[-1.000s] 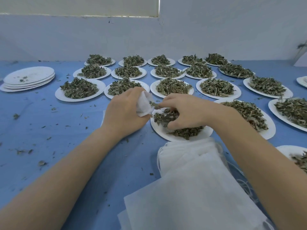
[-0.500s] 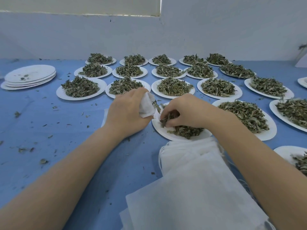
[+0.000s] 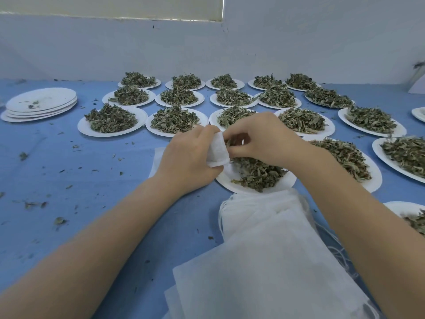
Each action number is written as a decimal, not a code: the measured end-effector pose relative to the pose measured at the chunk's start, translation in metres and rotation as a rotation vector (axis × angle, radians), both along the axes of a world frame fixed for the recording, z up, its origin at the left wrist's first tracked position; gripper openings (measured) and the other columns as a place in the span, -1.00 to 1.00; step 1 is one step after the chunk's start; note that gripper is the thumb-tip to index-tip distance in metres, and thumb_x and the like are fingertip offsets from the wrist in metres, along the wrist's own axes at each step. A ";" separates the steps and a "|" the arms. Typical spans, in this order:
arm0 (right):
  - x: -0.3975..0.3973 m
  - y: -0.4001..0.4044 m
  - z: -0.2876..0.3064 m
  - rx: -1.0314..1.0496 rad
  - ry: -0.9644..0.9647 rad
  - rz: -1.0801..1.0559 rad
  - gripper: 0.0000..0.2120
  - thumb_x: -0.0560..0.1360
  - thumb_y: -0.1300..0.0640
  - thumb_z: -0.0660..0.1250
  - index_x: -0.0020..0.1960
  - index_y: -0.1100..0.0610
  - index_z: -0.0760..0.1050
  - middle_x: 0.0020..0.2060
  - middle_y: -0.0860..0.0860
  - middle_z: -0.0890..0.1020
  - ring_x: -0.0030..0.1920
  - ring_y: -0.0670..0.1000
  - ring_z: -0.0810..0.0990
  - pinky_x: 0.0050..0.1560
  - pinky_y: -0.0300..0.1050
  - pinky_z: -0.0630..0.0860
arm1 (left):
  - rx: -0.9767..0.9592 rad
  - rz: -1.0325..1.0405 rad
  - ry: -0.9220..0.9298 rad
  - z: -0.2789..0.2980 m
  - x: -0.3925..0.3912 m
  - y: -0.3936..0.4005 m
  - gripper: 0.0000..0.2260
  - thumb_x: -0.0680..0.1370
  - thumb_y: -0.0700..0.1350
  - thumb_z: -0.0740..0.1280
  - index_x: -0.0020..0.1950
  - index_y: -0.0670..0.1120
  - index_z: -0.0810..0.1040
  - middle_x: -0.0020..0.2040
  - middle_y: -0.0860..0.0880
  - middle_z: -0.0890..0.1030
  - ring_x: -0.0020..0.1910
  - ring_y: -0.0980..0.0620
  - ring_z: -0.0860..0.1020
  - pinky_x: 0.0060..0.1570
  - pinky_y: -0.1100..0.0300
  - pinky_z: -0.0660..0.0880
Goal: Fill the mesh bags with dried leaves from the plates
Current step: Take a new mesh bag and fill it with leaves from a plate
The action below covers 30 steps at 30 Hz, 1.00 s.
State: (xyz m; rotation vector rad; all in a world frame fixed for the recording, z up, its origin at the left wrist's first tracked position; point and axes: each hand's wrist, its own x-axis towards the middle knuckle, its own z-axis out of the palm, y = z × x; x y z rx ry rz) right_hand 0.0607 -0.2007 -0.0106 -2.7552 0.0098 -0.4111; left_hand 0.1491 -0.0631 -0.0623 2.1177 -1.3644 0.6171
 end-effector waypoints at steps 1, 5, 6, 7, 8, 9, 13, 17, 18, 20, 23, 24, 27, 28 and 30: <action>0.001 0.003 -0.002 0.005 -0.027 -0.010 -0.82 0.39 0.17 0.47 -0.03 0.00 0.67 -0.26 -0.04 0.66 -0.31 -0.12 0.53 -0.23 -0.44 0.35 | -0.003 -0.002 0.001 0.000 -0.001 -0.001 -0.58 0.27 -0.18 0.46 0.08 -0.28 0.51 -0.13 -0.20 0.59 -0.22 -0.23 0.54 -0.23 0.10 0.36; 0.003 0.010 -0.006 0.199 -0.091 -0.036 -0.82 0.37 0.20 0.48 -0.03 0.08 0.64 -0.24 -0.06 0.67 -0.30 -0.22 0.56 -0.15 -0.46 0.43 | -0.067 0.020 0.064 -0.001 -0.002 -0.002 -0.51 0.30 -0.13 0.46 0.19 -0.23 0.46 0.00 -0.17 0.58 -0.11 -0.20 0.53 -0.18 0.13 0.34; 0.002 0.010 -0.005 0.272 -0.070 -0.030 -0.79 0.37 0.19 0.49 -0.01 0.08 0.62 -0.23 -0.09 0.67 -0.26 -0.24 0.59 -0.09 -0.41 0.48 | -0.080 0.023 0.084 -0.002 -0.001 -0.002 -0.50 0.31 -0.11 0.45 0.21 -0.20 0.45 0.03 -0.14 0.57 -0.07 -0.17 0.52 -0.16 0.14 0.33; 0.000 0.009 -0.003 0.339 -0.031 -0.020 -0.77 0.37 0.17 0.49 0.02 0.07 0.59 -0.20 -0.11 0.68 -0.21 -0.25 0.61 -0.04 -0.35 0.51 | -0.084 0.027 0.104 -0.002 0.000 -0.002 -0.49 0.32 -0.09 0.44 0.22 -0.18 0.44 0.06 -0.10 0.56 -0.03 -0.14 0.51 -0.14 0.15 0.32; -0.001 0.007 0.000 0.402 0.016 -0.006 -0.74 0.39 0.16 0.48 0.05 0.06 0.57 -0.17 -0.11 0.69 -0.15 -0.23 0.63 0.01 -0.28 0.54 | -0.084 0.033 0.121 -0.002 0.001 -0.002 -0.49 0.32 -0.07 0.44 0.23 -0.16 0.43 0.08 -0.08 0.55 -0.02 -0.12 0.51 -0.13 0.15 0.32; -0.003 0.005 0.002 0.462 0.055 0.009 -0.73 0.40 0.17 0.47 0.07 0.05 0.55 -0.14 -0.10 0.70 -0.11 -0.18 0.65 0.03 -0.22 0.56 | -0.085 0.039 0.134 -0.002 0.002 -0.001 -0.50 0.33 -0.06 0.43 0.23 -0.14 0.43 0.08 -0.07 0.55 -0.01 -0.12 0.50 -0.12 0.15 0.31; -0.003 0.007 0.003 0.461 -0.039 -0.038 -0.80 0.37 0.22 0.48 -0.04 0.04 0.58 -0.17 -0.11 0.68 -0.20 -0.16 0.66 -0.05 -0.28 0.57 | -0.113 0.031 0.146 -0.001 0.001 -0.001 -0.52 0.33 -0.07 0.45 0.20 -0.15 0.45 0.05 -0.07 0.57 -0.04 -0.11 0.51 -0.14 0.17 0.32; 0.003 0.018 -0.005 0.427 -0.103 -0.067 -0.72 0.37 0.23 0.46 -0.04 0.00 0.43 -0.26 -0.08 0.67 -0.26 -0.11 0.63 -0.19 -0.35 0.49 | -0.077 -0.021 0.081 -0.001 -0.003 -0.001 -0.55 0.34 -0.14 0.46 0.17 -0.24 0.48 -0.01 -0.19 0.59 -0.11 -0.22 0.54 -0.16 0.06 0.39; 0.003 0.018 -0.005 0.438 -0.075 -0.045 -0.72 0.40 0.24 0.43 -0.02 -0.01 0.42 -0.25 -0.07 0.68 -0.24 -0.09 0.64 -0.18 -0.34 0.49 | -0.070 -0.029 0.070 -0.002 -0.003 -0.001 -0.55 0.34 -0.16 0.47 0.18 -0.26 0.48 -0.01 -0.21 0.59 -0.11 -0.23 0.55 -0.16 0.04 0.40; 0.000 0.015 0.000 0.479 -0.028 0.005 -0.76 0.45 0.25 0.39 0.03 0.01 0.43 -0.21 -0.04 0.70 -0.20 -0.06 0.65 -0.14 -0.31 0.52 | -0.083 -0.026 0.069 -0.001 -0.001 0.000 -0.55 0.35 -0.15 0.47 0.18 -0.26 0.48 -0.01 -0.20 0.59 -0.10 -0.23 0.55 -0.16 0.07 0.38; -0.008 0.005 0.011 0.601 -0.124 0.022 -0.80 0.45 0.27 0.38 0.03 0.06 0.48 -0.17 -0.03 0.71 -0.13 -0.01 0.66 0.03 -0.09 0.58 | -0.114 0.013 0.121 0.000 0.002 0.000 -0.56 0.40 -0.08 0.45 0.22 -0.19 0.46 0.04 -0.13 0.57 -0.05 -0.19 0.52 -0.13 0.08 0.37; -0.011 0.002 0.013 0.579 -0.153 -0.009 -0.80 0.45 0.22 0.39 0.03 0.04 0.50 -0.15 -0.06 0.70 -0.09 0.01 0.66 0.07 0.00 0.57 | -0.125 0.019 0.143 0.000 0.003 0.000 -0.57 0.41 -0.06 0.44 0.22 -0.17 0.45 0.04 -0.10 0.57 -0.04 -0.17 0.51 -0.12 0.07 0.39; -0.016 -0.006 0.015 0.461 -0.008 -0.104 -0.70 0.39 0.02 0.44 0.10 -0.15 0.49 -0.01 -0.15 0.63 -0.04 -0.13 0.63 0.04 -0.07 0.56 | -0.187 0.032 0.219 0.001 0.002 0.000 -0.61 0.43 -0.04 0.43 0.19 -0.12 0.46 0.00 -0.03 0.56 -0.06 -0.11 0.50 -0.12 0.08 0.41; -0.016 -0.006 0.013 0.439 0.082 -0.115 -0.63 0.37 -0.04 0.46 0.14 -0.21 0.47 0.04 -0.17 0.59 -0.01 -0.17 0.61 0.03 -0.14 0.53 | -0.208 0.033 0.230 0.001 0.002 -0.001 -0.62 0.43 -0.04 0.43 0.18 -0.13 0.47 -0.03 -0.01 0.55 -0.08 -0.09 0.50 -0.15 0.14 0.38; -0.013 -0.003 0.007 0.409 0.166 -0.124 -0.54 0.34 -0.09 0.48 0.20 -0.21 0.44 0.07 -0.15 0.58 0.04 -0.19 0.58 0.06 -0.20 0.48 | -0.224 0.031 0.231 0.002 0.002 -0.001 -0.61 0.41 -0.05 0.44 0.17 -0.15 0.47 -0.06 0.01 0.53 -0.11 -0.03 0.48 -0.22 0.25 0.30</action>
